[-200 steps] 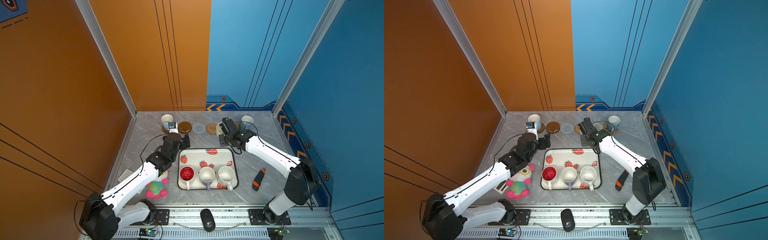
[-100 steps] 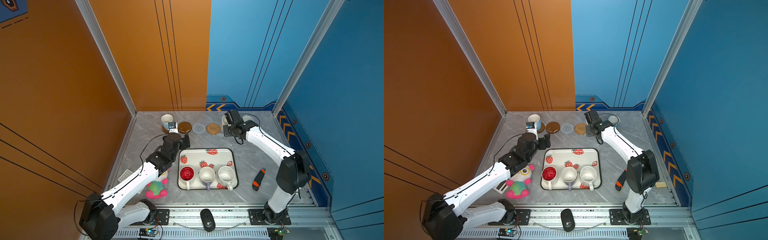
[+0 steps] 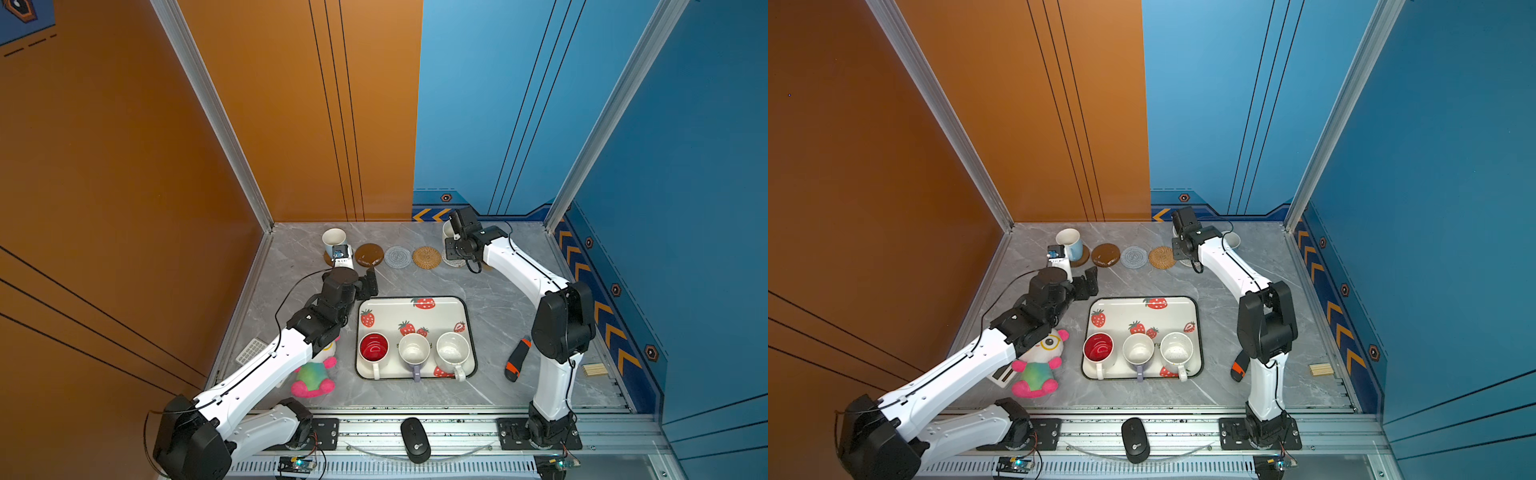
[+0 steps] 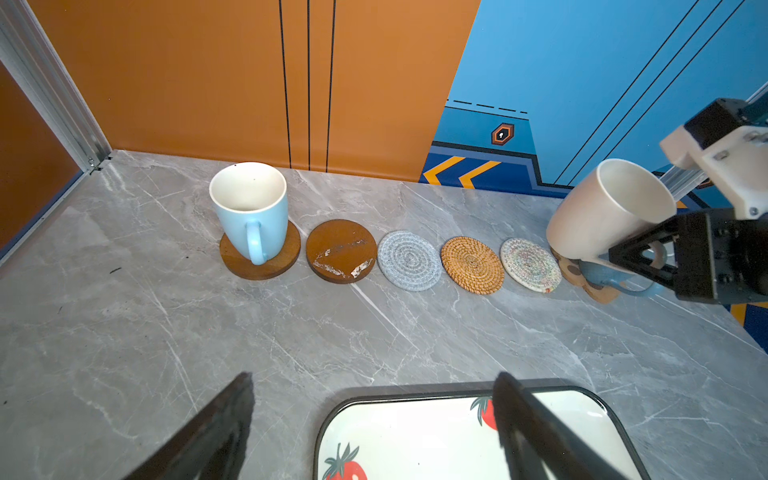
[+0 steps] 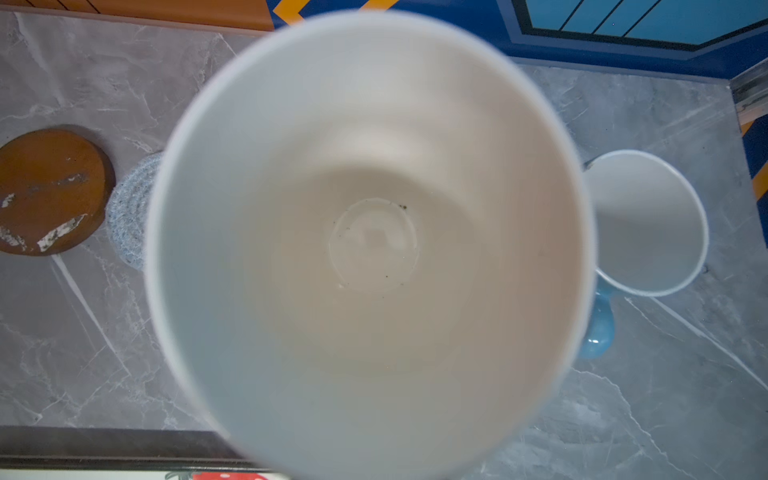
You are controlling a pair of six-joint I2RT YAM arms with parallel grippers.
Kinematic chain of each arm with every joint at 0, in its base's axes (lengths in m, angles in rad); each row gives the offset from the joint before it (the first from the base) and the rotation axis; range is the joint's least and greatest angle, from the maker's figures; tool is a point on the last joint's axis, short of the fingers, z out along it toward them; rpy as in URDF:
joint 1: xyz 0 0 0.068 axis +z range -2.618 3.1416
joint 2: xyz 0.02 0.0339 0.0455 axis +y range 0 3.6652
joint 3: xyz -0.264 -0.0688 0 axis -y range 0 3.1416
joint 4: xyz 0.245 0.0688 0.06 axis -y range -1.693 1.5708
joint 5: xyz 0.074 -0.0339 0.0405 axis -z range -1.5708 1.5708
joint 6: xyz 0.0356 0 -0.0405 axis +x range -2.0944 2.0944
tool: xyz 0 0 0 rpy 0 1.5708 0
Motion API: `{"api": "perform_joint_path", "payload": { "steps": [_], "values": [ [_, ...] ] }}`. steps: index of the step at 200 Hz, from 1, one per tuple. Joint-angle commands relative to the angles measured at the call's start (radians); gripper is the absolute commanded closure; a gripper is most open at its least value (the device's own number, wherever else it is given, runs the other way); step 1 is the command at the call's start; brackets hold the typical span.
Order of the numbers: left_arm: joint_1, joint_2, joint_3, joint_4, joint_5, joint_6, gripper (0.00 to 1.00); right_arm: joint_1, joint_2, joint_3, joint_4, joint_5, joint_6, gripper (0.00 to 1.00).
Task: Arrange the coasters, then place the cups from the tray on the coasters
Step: 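Carry the white mug with the right gripper toward the woven multicolour coaster, then lower the white mug onto the woven multicolour coaster with the right gripper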
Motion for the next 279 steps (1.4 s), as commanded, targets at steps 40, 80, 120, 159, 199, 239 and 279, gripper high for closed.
{"api": "perform_joint_path", "payload": {
  "steps": [40, 80, 120, 159, 199, 239, 279],
  "values": [
    [0.013, -0.037, -0.024, -0.019, -0.034, 0.004, 0.09, -0.034, 0.047, 0.076, -0.002, -0.032, 0.013, 1.00],
    [0.015, -0.040, -0.024, -0.024, -0.034, 0.004, 0.09, -0.040, 0.081, 0.092, -0.001, -0.026, 0.013, 1.00],
    [0.017, -0.047, -0.027, -0.027, -0.040, 0.004, 0.09, -0.046, 0.103, 0.107, -0.001, -0.021, 0.013, 1.00],
    [0.019, -0.044, -0.027, -0.025, -0.038, 0.004, 0.09, -0.051, 0.147, 0.119, -0.001, -0.020, 0.014, 1.00],
    [0.021, -0.042, -0.028, -0.025, -0.038, 0.006, 0.09, -0.057, 0.163, 0.124, -0.002, -0.022, 0.018, 1.00],
    [0.024, -0.034, -0.027, -0.020, -0.032, 0.006, 0.09, -0.062, 0.175, 0.124, -0.001, -0.023, 0.021, 1.00],
    [0.026, -0.029, -0.024, -0.013, -0.027, 0.006, 0.09, -0.069, 0.189, 0.127, -0.002, -0.030, 0.025, 1.00]
  ]
}}
